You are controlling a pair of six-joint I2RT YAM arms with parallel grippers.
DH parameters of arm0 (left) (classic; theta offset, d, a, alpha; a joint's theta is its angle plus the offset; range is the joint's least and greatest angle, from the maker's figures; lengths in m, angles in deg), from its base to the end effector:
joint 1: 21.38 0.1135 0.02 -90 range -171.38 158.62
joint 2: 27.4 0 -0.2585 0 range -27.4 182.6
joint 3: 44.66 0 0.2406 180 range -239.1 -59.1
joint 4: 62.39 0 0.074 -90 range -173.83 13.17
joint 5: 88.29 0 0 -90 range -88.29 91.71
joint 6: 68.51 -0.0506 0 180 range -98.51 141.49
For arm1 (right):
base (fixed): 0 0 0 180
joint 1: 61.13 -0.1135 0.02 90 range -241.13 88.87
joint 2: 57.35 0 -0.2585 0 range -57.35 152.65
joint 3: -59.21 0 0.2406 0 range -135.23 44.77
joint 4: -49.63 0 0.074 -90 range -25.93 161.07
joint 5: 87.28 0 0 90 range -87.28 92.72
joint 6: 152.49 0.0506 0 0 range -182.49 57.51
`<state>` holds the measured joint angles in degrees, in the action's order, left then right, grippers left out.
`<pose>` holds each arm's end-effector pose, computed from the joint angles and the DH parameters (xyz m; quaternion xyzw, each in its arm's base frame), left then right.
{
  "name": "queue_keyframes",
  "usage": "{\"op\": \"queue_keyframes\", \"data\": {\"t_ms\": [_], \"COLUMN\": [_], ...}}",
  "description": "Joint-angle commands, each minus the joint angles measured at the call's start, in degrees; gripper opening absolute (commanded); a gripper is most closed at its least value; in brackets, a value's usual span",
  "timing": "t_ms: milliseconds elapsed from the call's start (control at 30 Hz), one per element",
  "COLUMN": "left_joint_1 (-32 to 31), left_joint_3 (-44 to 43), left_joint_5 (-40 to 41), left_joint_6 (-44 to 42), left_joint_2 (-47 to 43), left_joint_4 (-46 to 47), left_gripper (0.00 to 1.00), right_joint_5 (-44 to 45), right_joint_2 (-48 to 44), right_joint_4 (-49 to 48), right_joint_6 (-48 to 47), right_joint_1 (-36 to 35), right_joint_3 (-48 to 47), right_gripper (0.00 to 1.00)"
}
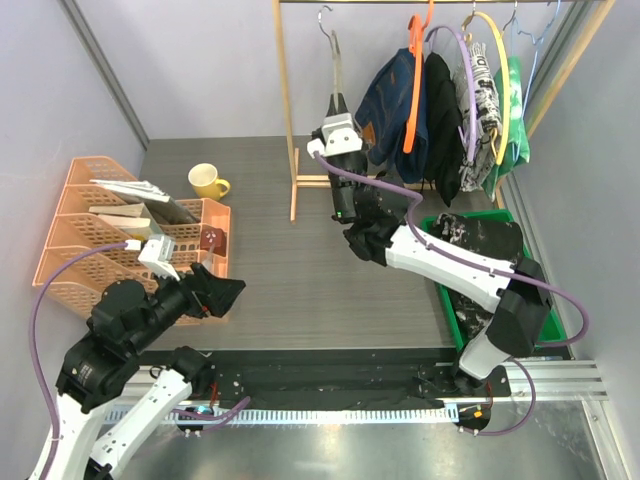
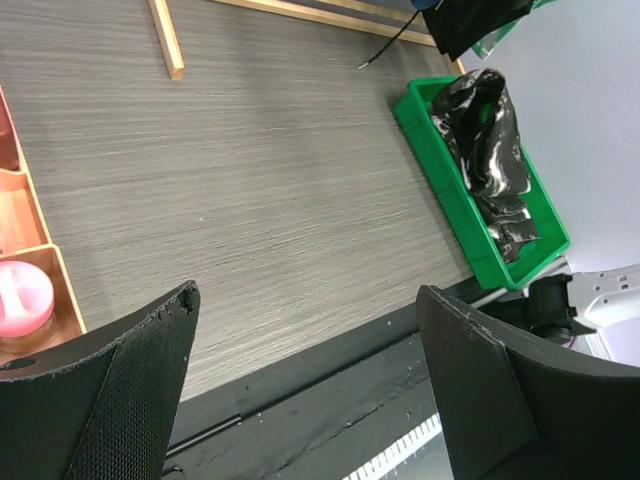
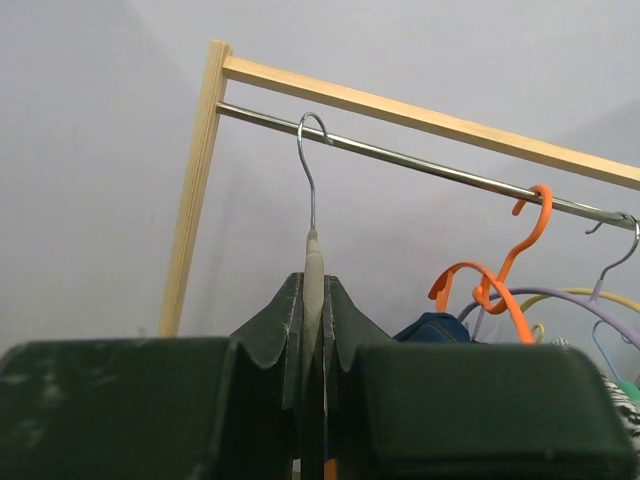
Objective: Remove the trousers from the hanger
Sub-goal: Hang the hanger back to the clothesline with the right arm
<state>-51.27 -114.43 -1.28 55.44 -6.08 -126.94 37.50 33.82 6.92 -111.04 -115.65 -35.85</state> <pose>0.0493 -0.0314 0.3530 -0.0126 0.7989 -0.3354 0.4990 0.2236 0.2640 0.4722 -0.1035 0.4369 -0.0642 0.8912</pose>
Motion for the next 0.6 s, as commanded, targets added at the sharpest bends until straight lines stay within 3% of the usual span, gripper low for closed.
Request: {"op": "queue_keyframes", "data": {"t_ms": [0,567], "left_joint_1": [-0.2,-0.2], "left_joint_3": [0.7,0.1], "left_joint_5": [1.1,2.5], "left_joint_6": [-1.2,-2.6], "left_joint_2": [1.3,1.7], "left_joint_4": [3.4,2.8], "left_gripper": [0.88,0.89], "right_joint_5": [-5.0,-7.6], "right_joint_2": [2.1,5.7], "right_joint_4": [-4.8,-3.0], "right_joint_6": [0.1,1.4], "right_joint_1": [1.7,4.1], "right_joint_3": [-4.3,-9.0], "right_gripper": [0.01,0.01]}}
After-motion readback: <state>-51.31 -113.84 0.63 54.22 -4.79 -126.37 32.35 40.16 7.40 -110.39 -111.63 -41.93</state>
